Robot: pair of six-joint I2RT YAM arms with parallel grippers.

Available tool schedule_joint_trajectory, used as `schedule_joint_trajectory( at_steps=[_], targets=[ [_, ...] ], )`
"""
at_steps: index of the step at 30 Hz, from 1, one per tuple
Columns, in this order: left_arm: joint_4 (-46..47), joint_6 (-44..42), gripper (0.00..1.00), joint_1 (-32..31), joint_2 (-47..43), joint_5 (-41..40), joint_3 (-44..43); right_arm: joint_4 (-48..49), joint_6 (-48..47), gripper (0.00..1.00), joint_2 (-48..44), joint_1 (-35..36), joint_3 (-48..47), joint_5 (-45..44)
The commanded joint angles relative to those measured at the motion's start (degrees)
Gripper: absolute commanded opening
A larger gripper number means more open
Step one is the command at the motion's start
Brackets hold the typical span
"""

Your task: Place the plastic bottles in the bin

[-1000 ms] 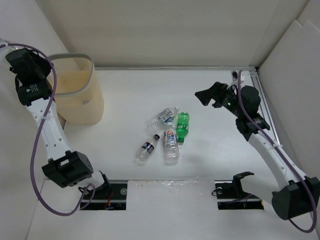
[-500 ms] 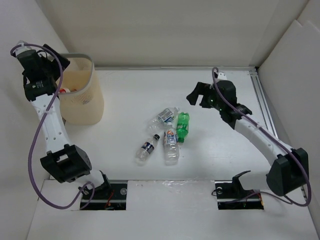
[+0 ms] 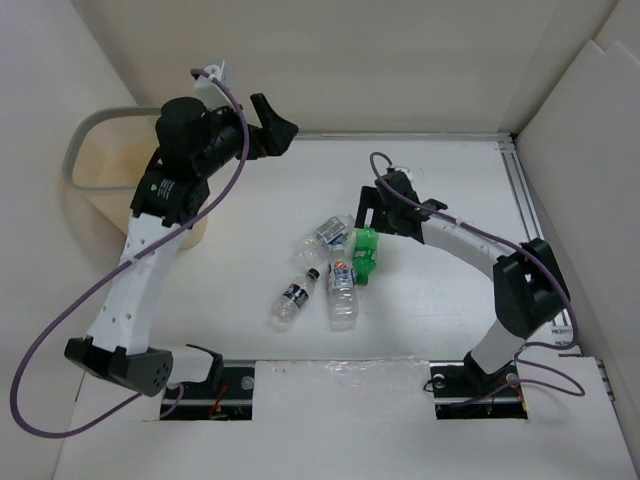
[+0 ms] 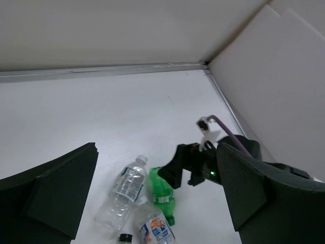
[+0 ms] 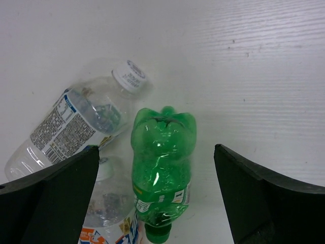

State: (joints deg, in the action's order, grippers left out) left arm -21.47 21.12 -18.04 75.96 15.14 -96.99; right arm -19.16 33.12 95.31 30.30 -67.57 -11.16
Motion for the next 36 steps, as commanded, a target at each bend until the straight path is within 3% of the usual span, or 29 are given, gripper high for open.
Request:
schedule_joint_trajectory(
  at_steps=[1, 10, 15, 17, 18, 19, 22, 24, 29, 36],
  targets=[
    [5.2, -0.5, 1.0, -2.6, -6.2, 2.4, 4.6, 2.2, 2.8, 0.98, 0.8, 1.1, 0.8, -0.9],
    [8.1, 0.8, 1.0, -4.5, -11.4, 6.8, 15.5, 4.2, 4.5, 0.92, 6.5, 1.1, 3.7, 1.7],
    [9.3, 1.3, 1.0, -4.5, -12.4, 8.9, 19.2, 4.7, 5.1, 0.63, 8.6, 1.1, 4.3, 2.5],
    [10.1, 1.3, 1.0, -4.5, -12.4, 8.9, 21.5, 4.7, 5.1, 0.61, 7.9, 1.1, 4.3, 2.5],
    [10.1, 1.3, 1.0, -5.4, -12.4, 8.3, 22.1, 4.7, 5.1, 0.55, 7.4, 1.1, 4.9, 1.2],
    [10.7, 1.3, 1.0, -6.7, -12.4, 8.3, 22.1, 4.1, 5.6, 0.28, 6.7, 0.6, 5.5, 0.5],
    [11.4, 1.9, 1.0, -8.6, -10.8, 8.3, 22.7, 2.6, 6.2, 0.05, 3.5, -0.9, 6.1, -1.4],
    [12.2, 2.5, 1.0, -9.1, -10.2, 9.4, 23.2, 1.3, 6.3, 0.0, 0.4, -2.2, 6.7, -2.0],
    [14.9, 3.7, 1.0, -9.6, -7.7, 11.6, 22.7, -1.7, 4.1, 0.0, -8.7, -7.5, 6.1, 1.7],
    [11.5, 0.2, 1.0, -26.4, 0.7, -1.0, 13.3, -8.0, -2.0, 0.0, -27.2, -13.7, 2.0, 7.0]
  ],
)
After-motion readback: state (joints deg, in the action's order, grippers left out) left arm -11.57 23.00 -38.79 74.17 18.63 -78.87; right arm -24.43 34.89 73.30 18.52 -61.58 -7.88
